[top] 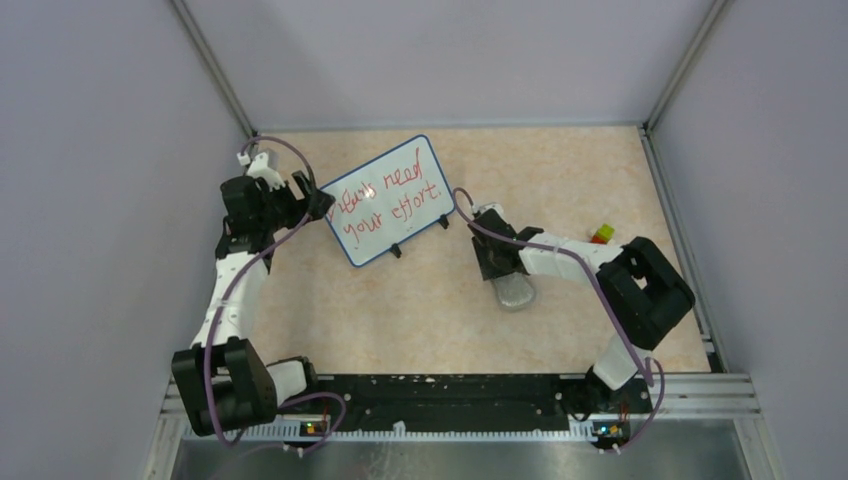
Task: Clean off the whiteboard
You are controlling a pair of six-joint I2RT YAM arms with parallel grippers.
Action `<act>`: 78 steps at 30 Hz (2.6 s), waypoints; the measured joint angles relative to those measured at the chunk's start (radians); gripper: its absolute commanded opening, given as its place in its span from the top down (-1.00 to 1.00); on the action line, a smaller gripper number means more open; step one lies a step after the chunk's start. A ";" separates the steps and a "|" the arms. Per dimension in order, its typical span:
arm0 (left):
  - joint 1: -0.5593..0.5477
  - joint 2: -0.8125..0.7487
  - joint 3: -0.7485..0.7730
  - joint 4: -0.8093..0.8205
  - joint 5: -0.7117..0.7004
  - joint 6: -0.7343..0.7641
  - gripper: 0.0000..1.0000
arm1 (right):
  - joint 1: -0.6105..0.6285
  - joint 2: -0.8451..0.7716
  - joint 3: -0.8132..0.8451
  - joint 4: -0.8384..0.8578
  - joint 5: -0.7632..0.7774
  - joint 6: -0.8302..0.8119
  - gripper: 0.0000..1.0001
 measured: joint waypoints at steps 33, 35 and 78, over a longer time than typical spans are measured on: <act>-0.089 0.408 0.413 -0.048 0.220 -0.013 -0.82 | -0.011 0.003 0.160 0.297 -0.205 0.098 1.00; -0.119 0.433 0.414 -0.052 0.240 0.010 -0.72 | -0.020 0.052 0.237 0.330 -0.223 0.097 1.00; -0.158 0.591 0.468 -0.010 0.233 0.096 0.16 | 0.095 0.429 0.616 0.591 -0.153 0.109 1.00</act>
